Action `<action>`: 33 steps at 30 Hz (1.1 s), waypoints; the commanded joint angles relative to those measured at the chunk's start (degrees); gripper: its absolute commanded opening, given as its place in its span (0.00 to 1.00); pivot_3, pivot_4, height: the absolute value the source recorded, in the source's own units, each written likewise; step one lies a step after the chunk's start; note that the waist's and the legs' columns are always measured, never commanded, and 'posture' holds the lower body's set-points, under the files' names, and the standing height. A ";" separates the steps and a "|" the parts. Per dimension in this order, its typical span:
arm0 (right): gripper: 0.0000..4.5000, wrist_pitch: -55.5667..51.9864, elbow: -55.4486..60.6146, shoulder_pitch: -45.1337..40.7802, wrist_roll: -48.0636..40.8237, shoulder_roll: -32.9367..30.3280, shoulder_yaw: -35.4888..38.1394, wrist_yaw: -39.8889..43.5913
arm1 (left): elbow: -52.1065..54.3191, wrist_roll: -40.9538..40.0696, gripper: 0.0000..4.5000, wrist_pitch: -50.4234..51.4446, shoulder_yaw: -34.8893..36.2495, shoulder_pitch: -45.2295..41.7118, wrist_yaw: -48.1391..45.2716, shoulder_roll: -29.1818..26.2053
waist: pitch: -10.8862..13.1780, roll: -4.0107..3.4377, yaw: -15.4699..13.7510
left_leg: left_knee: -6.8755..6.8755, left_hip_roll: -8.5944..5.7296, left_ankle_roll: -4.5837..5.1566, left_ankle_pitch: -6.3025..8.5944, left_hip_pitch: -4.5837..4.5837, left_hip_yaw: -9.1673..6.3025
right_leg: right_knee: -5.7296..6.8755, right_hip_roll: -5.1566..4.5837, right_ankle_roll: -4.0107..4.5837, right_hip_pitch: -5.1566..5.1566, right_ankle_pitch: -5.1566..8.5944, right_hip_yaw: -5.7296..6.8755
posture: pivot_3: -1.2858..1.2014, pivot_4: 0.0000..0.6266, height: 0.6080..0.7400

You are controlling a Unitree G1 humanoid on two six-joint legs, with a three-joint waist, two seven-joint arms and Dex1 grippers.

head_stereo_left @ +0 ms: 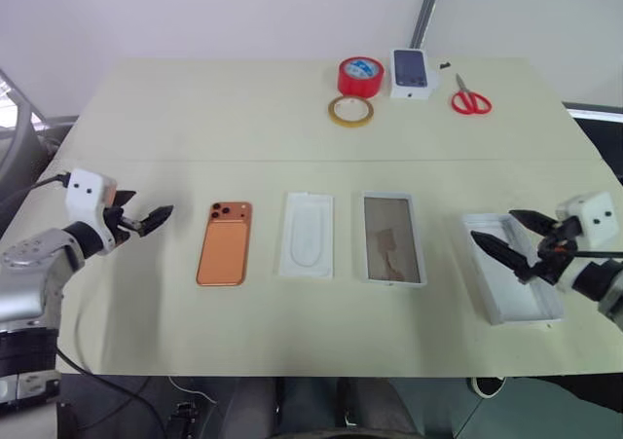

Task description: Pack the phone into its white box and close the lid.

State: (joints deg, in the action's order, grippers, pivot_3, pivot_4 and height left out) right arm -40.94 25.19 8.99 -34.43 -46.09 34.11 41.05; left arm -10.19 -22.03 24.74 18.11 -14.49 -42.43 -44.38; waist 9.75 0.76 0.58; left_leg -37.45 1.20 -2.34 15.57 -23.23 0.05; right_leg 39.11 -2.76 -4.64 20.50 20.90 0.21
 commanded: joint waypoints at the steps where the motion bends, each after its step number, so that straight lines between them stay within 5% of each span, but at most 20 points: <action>1: 0.99 0.07 3.52 2.01 -1.77 -1.17 4.11 1.80 | 1.56 -1.10 1.00 0.40 0.99 -1.17 -1.32 -0.93 | 0.00 0.00 0.04 | 0.00 0.01 0.00 0.00 0.01 0.00 | 0.00 0.01 0.00 0.00 0.00 0.00 | 0.52 0.24 1.00; 11: 0.99 0.30 5.79 2.46 -1.07 0.39 1.64 -1.41 | 6.34 -2.42 1.00 2.79 1.32 1.92 0.40 2.11 | 0.00 0.00 0.14 | 0.00 0.03 0.00 0.00 0.01 0.00 | 0.01 0.03 0.00 0.00 0.00 0.00 | 0.52 0.24 1.00; 18: 0.99 1.46 5.80 -3.95 0.36 0.14 -7.07 -3.47 | 16.87 -5.41 1.00 8.56 -1.01 5.33 1.35 4.17 | -0.01 0.02 0.08 | -0.02 0.01 0.00 0.00 0.01 -0.01 | 0.01 0.01 0.00 -0.01 0.00 0.00 | 0.52 0.24 1.00; 26: 0.99 4.50 8.22 -6.90 5.15 -0.35 -18.81 -2.10 | 35.17 -11.51 1.00 25.63 -10.09 6.08 8.84 10.44 | -0.02 0.03 0.07 | -0.18 0.01 0.04 0.02 -0.06 -0.03 | 0.05 0.03 0.00 -0.02 0.00 0.00 | 0.52 0.24 1.00; 33: 0.99 3.64 15.09 -6.66 5.43 1.18 -26.75 -3.67 | 35.42 -15.08 1.00 48.03 -12.04 -1.99 21.36 19.35 | -0.04 0.02 -0.02 | -0.46 0.00 0.17 0.10 -0.12 -0.15 | 0.09 0.10 -0.01 -0.09 0.00 0.02 | 0.52 0.24 1.00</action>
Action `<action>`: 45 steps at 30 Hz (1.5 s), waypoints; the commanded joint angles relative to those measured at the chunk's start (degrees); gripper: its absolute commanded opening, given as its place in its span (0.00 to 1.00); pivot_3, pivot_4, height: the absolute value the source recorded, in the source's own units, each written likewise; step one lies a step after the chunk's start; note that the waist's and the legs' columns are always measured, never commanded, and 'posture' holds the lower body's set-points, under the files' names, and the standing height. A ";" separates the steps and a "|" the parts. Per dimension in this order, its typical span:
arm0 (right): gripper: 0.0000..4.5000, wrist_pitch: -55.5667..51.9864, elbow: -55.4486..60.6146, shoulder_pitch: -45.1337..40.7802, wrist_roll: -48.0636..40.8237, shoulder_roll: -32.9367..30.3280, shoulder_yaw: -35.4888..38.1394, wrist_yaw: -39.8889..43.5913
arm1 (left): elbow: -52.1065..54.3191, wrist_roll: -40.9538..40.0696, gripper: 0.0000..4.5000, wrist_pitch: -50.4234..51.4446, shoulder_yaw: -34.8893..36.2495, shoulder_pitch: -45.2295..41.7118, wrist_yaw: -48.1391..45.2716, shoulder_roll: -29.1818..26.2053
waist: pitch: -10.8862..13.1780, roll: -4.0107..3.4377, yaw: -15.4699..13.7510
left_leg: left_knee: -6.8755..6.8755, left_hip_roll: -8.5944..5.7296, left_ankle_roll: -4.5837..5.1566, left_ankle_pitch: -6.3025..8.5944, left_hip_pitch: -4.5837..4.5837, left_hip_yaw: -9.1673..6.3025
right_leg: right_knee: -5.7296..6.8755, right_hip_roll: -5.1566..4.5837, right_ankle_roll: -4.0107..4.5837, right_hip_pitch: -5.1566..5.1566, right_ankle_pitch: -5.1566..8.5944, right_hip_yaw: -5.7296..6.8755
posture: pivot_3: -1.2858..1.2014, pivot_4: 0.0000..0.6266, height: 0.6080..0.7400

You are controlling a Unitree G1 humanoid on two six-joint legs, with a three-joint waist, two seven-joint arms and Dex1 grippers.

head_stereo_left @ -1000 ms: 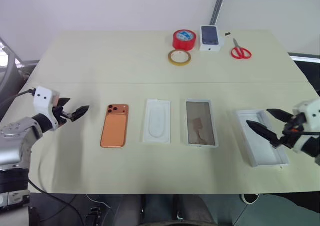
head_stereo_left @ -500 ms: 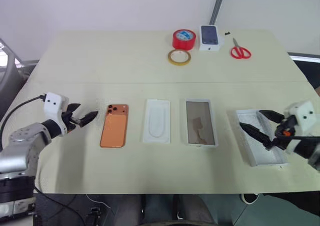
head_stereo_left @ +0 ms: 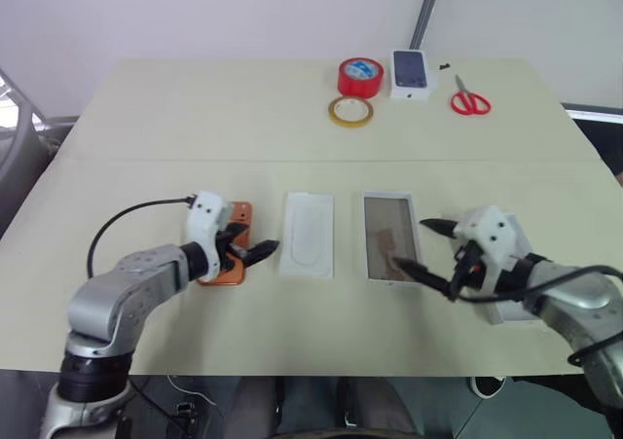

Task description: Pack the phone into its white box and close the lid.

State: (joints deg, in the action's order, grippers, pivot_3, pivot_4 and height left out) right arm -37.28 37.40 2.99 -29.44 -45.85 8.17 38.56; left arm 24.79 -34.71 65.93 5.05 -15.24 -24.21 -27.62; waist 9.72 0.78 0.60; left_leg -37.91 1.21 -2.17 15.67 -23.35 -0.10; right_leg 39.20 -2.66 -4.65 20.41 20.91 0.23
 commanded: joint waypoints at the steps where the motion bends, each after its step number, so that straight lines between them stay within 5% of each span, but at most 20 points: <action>1: 0.99 -0.05 3.14 -0.76 0.51 1.21 -1.35 -1.58 | 0.23 -3.14 1.00 8.32 1.54 -1.99 3.78 4.09 | -0.01 0.00 -0.06 | -0.04 0.00 0.00 0.00 0.00 0.00 | 0.00 0.00 0.00 -0.01 0.00 0.00 | 0.52 0.24 1.00; 11: 0.99 0.23 4.08 -0.55 1.61 1.99 -4.38 -2.52 | -4.73 -4.80 1.00 21.68 6.28 -7.06 9.12 16.35 | -0.06 -0.02 -0.74 | -0.12 -0.07 -0.01 0.00 0.03 -0.03 | 0.00 -0.04 0.00 -0.10 0.00 0.01 | 0.52 0.24 1.00; 14: 1.00 0.27 4.01 -0.46 2.37 1.16 -5.45 -1.77 | -5.72 -5.05 0.81 24.03 10.33 -8.06 10.47 20.75 | -0.09 -0.03 -1.31 | -0.14 -0.09 -0.01 0.00 0.04 -0.03 | -0.01 -0.04 0.00 -0.11 0.00 0.01 | 0.52 0.24 1.00; 21: 1.00 -0.69 3.01 -1.87 5.96 -1.95 -10.93 0.45 | -5.25 -4.15 0.04 25.19 12.87 -8.53 11.76 23.94 | -0.08 -0.01 -1.25 | -0.17 -0.15 -0.03 -0.02 0.02 -0.06 | -0.02 -0.08 -0.01 -0.10 0.00 0.01 | 0.52 0.24 1.00; 28: 1.00 0.09 -0.97 -5.84 11.51 -6.28 -17.08 5.01 | -6.30 -4.70 0.02 24.69 19.83 -12.61 12.25 25.29 | -0.03 0.07 -1.22 | -0.17 -0.15 -0.06 -0.03 0.02 -0.08 | -0.02 -0.06 -0.01 -0.10 0.00 0.01 | 0.52 0.24 1.00; 31: 0.81 1.82 -4.70 -8.73 15.33 -8.13 -20.64 7.93 | -6.46 -4.98 0.00 24.53 21.85 -13.79 11.86 24.58 | -0.03 0.08 -1.17 | -0.17 -0.16 -0.18 -0.10 0.02 -0.07 | -0.02 -0.08 -0.01 -0.09 0.00 0.01 | 0.52 0.24 1.00; 38: 0.01 6.92 -8.58 -11.54 20.34 -10.88 -24.15 14.07 | -5.91 -5.21 0.00 24.06 24.48 -14.57 11.69 23.51 | -0.02 0.12 -1.27 | -0.18 -0.17 -0.26 -0.15 0.01 -0.07 | -0.05 -0.11 -0.01 -0.11 0.00 0.01 | 0.52 0.24 1.00; 45: 0.01 8.78 -6.71 -17.18 22.93 -5.11 -28.78 15.44 | -5.39 -5.86 0.00 25.93 28.93 -17.17 11.89 22.86 | -0.01 0.16 -0.94 | -0.17 -0.12 -0.28 -0.15 0.01 -0.08 | -0.04 -0.07 -0.01 -0.08 0.00 0.02 | 0.52 0.24 1.00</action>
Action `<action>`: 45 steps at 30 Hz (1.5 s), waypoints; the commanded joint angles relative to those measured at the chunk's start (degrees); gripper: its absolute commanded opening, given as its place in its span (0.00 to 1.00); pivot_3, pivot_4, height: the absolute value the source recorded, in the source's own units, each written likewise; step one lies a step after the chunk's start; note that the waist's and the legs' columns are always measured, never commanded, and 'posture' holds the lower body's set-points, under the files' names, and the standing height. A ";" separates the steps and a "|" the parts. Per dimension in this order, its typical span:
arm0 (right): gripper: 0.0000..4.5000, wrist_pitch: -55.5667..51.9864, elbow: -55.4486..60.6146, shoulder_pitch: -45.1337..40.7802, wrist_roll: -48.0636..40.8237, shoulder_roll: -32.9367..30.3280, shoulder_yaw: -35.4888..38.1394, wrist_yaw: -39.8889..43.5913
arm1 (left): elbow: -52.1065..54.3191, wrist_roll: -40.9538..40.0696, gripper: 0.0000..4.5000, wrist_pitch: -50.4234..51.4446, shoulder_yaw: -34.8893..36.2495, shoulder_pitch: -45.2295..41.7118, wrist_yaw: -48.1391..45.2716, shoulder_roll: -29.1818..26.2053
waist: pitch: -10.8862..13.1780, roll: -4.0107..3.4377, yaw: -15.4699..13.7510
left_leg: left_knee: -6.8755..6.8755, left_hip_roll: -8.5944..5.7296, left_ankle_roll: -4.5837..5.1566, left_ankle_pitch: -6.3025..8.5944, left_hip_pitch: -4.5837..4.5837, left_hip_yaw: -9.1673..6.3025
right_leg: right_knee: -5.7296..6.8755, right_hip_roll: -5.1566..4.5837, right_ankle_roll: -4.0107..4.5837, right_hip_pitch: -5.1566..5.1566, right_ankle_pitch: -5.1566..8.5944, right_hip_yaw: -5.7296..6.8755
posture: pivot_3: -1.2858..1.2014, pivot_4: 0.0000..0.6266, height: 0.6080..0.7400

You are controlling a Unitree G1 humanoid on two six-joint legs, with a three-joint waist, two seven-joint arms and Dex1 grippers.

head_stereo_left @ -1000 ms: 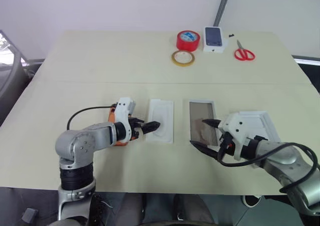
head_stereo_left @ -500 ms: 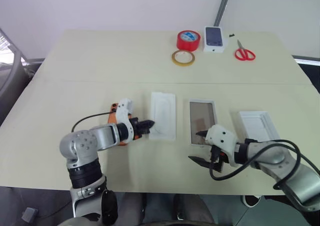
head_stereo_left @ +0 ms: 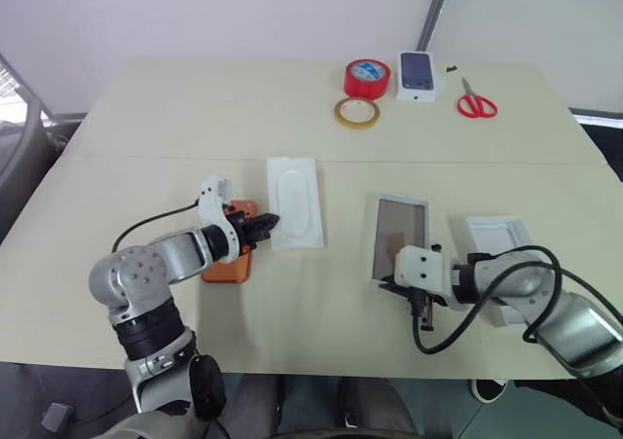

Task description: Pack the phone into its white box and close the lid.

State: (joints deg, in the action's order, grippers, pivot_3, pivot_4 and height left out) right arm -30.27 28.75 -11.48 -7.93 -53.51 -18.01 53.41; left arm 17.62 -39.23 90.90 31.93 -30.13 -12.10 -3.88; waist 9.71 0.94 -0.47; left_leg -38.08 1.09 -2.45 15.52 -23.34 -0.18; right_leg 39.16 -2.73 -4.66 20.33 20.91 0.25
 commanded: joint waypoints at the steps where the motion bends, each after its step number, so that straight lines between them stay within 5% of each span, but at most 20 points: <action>1: 0.01 2.21 1.61 -4.16 2.17 4.14 -4.00 0.73 | 1.65 -1.49 0.00 1.32 2.46 -2.74 -0.24 -1.26 | 0.00 0.00 0.25 | 0.00 0.01 -0.02 -0.01 0.00 0.00 | 0.00 0.01 0.00 0.01 0.00 0.00 | 0.52 0.24 1.00; 11: 0.01 0.33 -9.91 -16.85 10.62 18.37 -14.05 -0.67 | 0.83 -3.88 0.00 1.60 3.63 -5.39 1.12 -3.56 | 0.01 0.02 0.93 | 0.02 -0.03 -0.15 -0.08 -0.03 -0.06 | 0.00 -0.06 0.00 0.05 0.00 0.06 | 0.52 0.24 1.00; 14: 0.19 -1.65 -8.84 -17.00 10.31 19.24 -13.61 0.03 | 1.41 -5.29 0.00 1.60 2.99 -4.06 1.92 -3.69 | 0.01 0.02 1.13 | 0.02 -0.03 -0.15 -0.08 -0.04 -0.06 | 0.01 -0.06 0.00 0.06 0.00 0.06 | 0.52 0.24 1.00; 19: 0.73 -5.05 -3.24 -14.10 5.56 19.55 -6.35 -1.19 | 2.29 -7.92 0.00 1.60 1.41 -2.13 3.78 -3.19 | 0.01 0.02 1.10 | 0.03 -0.02 -0.15 -0.08 -0.05 -0.07 | 0.01 -0.06 0.00 0.07 0.00 0.06 | 0.52 0.24 1.00; 29: 0.73 -7.73 5.02 -0.06 -6.10 10.24 16.02 0.07 | 5.68 -16.49 0.00 1.60 -4.96 2.59 11.60 2.80 | 0.01 0.03 0.25 | 0.03 -0.10 0.08 0.06 -0.04 -0.07 | 0.00 -0.13 -0.01 0.01 -0.01 0.05 | 0.52 0.24 1.00; 45: 0.73 -5.59 2.77 -0.22 -7.07 10.01 16.48 -3.32 | 3.94 -21.44 0.00 1.60 -8.20 2.94 22.59 7.82 | 0.01 0.03 -0.12 | 0.02 -0.10 -0.09 -0.04 -0.05 -0.06 | -0.01 -0.08 -0.01 0.01 -0.01 0.03 | 0.52 0.24 1.00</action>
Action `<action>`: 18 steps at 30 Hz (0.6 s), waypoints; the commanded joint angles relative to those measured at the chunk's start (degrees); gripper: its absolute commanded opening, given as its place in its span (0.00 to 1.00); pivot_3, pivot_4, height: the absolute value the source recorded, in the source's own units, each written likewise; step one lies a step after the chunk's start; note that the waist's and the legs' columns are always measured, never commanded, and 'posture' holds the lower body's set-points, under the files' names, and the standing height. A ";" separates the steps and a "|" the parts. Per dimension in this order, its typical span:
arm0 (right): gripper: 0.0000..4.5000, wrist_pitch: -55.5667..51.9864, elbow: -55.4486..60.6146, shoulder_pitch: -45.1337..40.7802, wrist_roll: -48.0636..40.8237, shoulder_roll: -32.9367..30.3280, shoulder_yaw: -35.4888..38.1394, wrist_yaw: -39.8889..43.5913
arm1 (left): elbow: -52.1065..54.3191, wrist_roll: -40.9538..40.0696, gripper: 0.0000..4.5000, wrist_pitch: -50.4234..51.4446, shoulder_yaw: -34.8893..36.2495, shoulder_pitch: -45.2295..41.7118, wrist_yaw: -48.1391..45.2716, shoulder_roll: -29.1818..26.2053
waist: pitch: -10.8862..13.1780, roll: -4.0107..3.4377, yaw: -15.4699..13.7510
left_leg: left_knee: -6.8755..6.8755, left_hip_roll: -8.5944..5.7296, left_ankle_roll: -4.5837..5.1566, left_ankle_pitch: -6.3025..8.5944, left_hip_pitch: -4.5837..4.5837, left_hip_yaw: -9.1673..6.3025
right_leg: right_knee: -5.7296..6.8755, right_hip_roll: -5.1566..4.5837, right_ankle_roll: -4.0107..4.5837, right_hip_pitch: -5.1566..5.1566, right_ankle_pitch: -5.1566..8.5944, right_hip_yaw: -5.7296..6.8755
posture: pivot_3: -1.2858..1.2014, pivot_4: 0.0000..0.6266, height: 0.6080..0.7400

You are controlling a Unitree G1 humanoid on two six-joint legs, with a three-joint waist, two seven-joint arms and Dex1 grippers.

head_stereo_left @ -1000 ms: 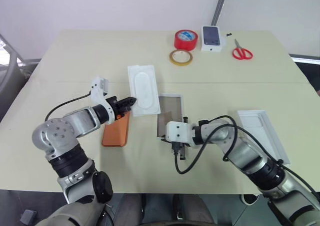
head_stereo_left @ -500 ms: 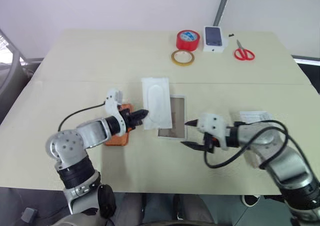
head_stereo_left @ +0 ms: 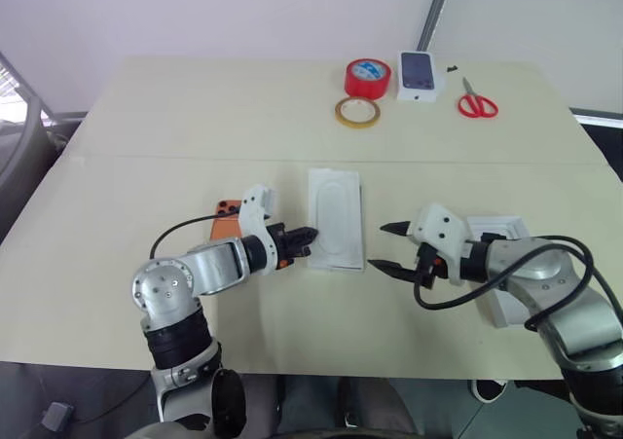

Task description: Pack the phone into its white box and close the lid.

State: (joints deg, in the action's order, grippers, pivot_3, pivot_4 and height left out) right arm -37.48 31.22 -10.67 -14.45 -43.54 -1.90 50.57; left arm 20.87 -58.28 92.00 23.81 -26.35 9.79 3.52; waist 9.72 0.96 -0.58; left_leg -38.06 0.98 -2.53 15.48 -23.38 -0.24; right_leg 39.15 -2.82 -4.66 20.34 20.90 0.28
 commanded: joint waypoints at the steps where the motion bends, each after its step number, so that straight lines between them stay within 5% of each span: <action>1: 0.74 1.87 0.00 -1.17 -0.48 0.04 0.30 -0.61 | 0.57 -2.75 0.07 0.50 0.02 -0.96 0.82 0.60 | 0.00 0.00 -0.01 | 0.00 0.00 0.00 0.00 0.00 0.00 | 0.00 0.00 0.00 0.00 0.00 0.00 | 0.52 0.24 1.00; 7: 0.74 1.82 -1.17 -1.32 -0.58 -0.26 0.60 -1.44 | 0.70 -3.91 0.58 0.50 1.00 -2.09 -0.27 -0.76 | 0.00 0.01 -0.03 | 0.00 -0.01 -0.01 -0.01 0.00 0.00 | -0.01 0.00 0.00 0.00 0.00 0.00 | 0.52 0.24 1.00; 10: 0.74 1.81 -1.69 -1.40 -0.61 -0.38 0.77 -1.77 | 0.73 -4.83 0.58 0.50 1.80 -2.69 -1.15 -1.79 | 0.00 0.01 -0.03 | 0.00 0.00 -0.01 -0.01 0.00 0.00 | -0.01 0.01 0.00 0.00 0.00 0.00 | 0.52 0.24 1.00; 14: 0.45 0.94 -3.75 -4.23 0.30 1.39 0.17 -4.77 | 1.56 -5.01 0.60 -1.45 1.24 -4.14 -4.37 -5.93 | 0.01 0.01 0.00 | 0.00 0.00 -0.02 -0.01 0.00 0.00 | -0.01 0.01 0.00 0.00 0.00 0.00 | 0.52 0.24 1.00; 18: 0.00 -1.98 -5.65 -7.39 2.09 3.26 -2.18 -8.45 | 4.52 1.17 0.60 -9.72 -7.41 -2.66 -13.49 -17.69 | 0.00 -0.01 0.36 | 0.06 0.02 -0.07 -0.04 0.01 0.01 | 0.00 0.05 0.00 0.04 0.00 -0.01 | 0.52 0.24 1.00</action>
State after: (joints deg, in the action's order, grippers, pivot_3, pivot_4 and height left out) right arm -38.65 25.32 -17.09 -13.15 -40.94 -3.47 43.53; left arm 22.28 -59.61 86.50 19.91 -29.34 0.69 -11.10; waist 9.72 0.96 -0.22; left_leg -37.98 1.01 -2.61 15.44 -23.38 -0.24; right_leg 39.13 -2.77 -4.66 20.39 20.90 0.27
